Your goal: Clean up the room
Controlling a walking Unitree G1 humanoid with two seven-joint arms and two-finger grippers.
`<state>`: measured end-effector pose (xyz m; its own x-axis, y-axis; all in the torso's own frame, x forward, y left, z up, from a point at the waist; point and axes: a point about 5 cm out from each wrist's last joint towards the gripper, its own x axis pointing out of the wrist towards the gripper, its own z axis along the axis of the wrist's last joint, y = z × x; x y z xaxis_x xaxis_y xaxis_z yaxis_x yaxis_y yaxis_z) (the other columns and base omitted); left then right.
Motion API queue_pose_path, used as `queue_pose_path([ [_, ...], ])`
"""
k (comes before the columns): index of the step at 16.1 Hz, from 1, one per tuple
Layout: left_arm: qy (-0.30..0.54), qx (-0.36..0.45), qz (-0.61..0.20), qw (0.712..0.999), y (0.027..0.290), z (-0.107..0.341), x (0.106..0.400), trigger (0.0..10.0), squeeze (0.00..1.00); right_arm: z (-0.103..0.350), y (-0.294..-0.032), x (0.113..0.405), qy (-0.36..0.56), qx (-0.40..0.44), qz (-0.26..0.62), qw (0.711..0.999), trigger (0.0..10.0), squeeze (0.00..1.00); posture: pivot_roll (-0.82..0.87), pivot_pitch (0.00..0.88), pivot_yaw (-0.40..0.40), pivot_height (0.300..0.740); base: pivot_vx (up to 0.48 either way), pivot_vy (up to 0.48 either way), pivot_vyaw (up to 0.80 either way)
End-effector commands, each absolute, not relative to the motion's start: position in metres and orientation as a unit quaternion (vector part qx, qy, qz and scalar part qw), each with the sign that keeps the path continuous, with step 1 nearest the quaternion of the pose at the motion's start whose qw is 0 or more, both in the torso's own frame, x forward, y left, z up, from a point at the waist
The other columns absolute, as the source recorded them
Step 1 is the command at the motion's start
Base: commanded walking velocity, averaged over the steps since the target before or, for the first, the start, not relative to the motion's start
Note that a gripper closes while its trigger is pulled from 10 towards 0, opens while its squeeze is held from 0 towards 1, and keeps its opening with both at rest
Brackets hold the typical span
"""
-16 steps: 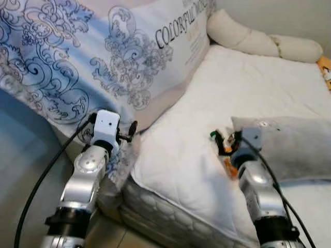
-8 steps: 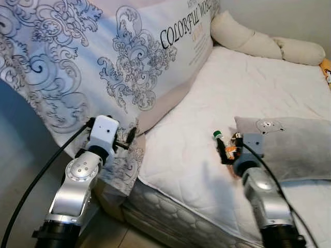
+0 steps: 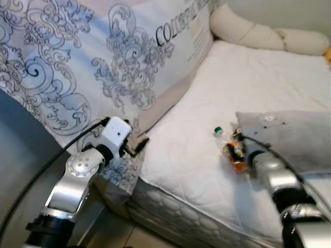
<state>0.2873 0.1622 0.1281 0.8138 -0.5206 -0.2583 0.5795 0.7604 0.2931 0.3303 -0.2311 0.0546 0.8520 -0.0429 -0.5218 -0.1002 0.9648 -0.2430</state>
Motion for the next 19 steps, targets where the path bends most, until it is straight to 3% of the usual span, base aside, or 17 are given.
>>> queue_pose_path([
  [1, 0.086, 0.190, -0.332, 0.920, 0.158, 0.132, 0.281, 10.0, 0.00, 0.054, -0.234, 0.332, 0.291, -0.121, 0.019, 0.949, 10.0, 1.00, 0.02, 0.000, 0.033, 0.740, 0.000, 0.000, 0.00],
  [5, 0.121, 0.214, -0.398, 0.884, 0.162, 0.135, 0.259, 10.0, 0.00, 0.049, -0.238, 0.333, 0.319, -0.121, -0.004, 0.940, 10.0, 1.00, 0.09, 0.000, 0.053, 0.740, 0.000, 0.000, 0.00],
  [6, 0.132, 0.221, -0.406, 0.877, 0.165, 0.136, 0.252, 10.0, 0.00, 0.042, -0.238, 0.328, 0.336, -0.123, -0.007, 0.934, 10.0, 0.00, 0.10, 0.000, 0.057, 0.740, 0.000, 0.000, 0.00],
  [11, 0.157, 0.222, -0.413, 0.870, 0.169, 0.135, 0.237, 10.0, 0.00, 0.025, -0.240, 0.314, 0.373, -0.111, -0.021, 0.921, 10.0, 0.00, 0.14, 0.000, 0.047, 0.740, 0.000, 0.000, 0.00],
  [12, 0.157, 0.220, -0.412, 0.870, 0.168, 0.137, 0.235, 10.0, 0.00, 0.022, -0.240, 0.312, 0.374, -0.121, -0.020, 0.919, 4.9, 0.00, 0.15, 0.000, 0.041, 0.740, 0.000, 0.000, 0.00],
  [13, 0.158, 0.220, -0.411, 0.870, 0.168, 0.138, 0.234, 10.0, 0.00, 0.022, -0.240, 0.312, 0.373, -0.126, -0.020, 0.919, 4.7, 0.00, 0.15, 0.004, 0.038, 0.740, 0.000, 0.000, 0.00],
  [15, 0.162, 0.220, -0.407, 0.872, 0.169, 0.139, 0.230, 10.0, 0.00, 0.022, -0.241, 0.312, 0.375, -0.134, -0.019, 0.917, 2.2, 0.00, 0.16, 0.011, 0.032, 0.740, 0.000, 0.000, 0.00],
  [16, 0.163, 0.220, -0.406, 0.872, 0.169, 0.139, 0.230, 10.0, 0.00, 0.022, -0.242, 0.312, 0.376, -0.136, -0.021, 0.916, 2.0, 0.00, 0.17, 0.012, 0.030, 0.740, 0.000, 0.000, 0.00],
  [18, 0.164, 0.215, -0.406, 0.873, 0.168, 0.142, 0.226, 10.0, 0.00, 0.020, -0.247, 0.308, 0.387, -0.135, -0.031, 0.912, 0.0, 0.00, 0.18, 0.015, 0.025, 0.740, 0.000, 0.000, 0.00],
  [19, 0.165, 0.213, -0.407, 0.873, 0.167, 0.143, 0.225, 10.0, 0.00, 0.018, -0.248, 0.306, 0.394, -0.127, -0.038, 0.910, 0.0, 0.00, 0.18, 0.015, 0.025, 0.740, 0.000, 0.000, 0.00],
])
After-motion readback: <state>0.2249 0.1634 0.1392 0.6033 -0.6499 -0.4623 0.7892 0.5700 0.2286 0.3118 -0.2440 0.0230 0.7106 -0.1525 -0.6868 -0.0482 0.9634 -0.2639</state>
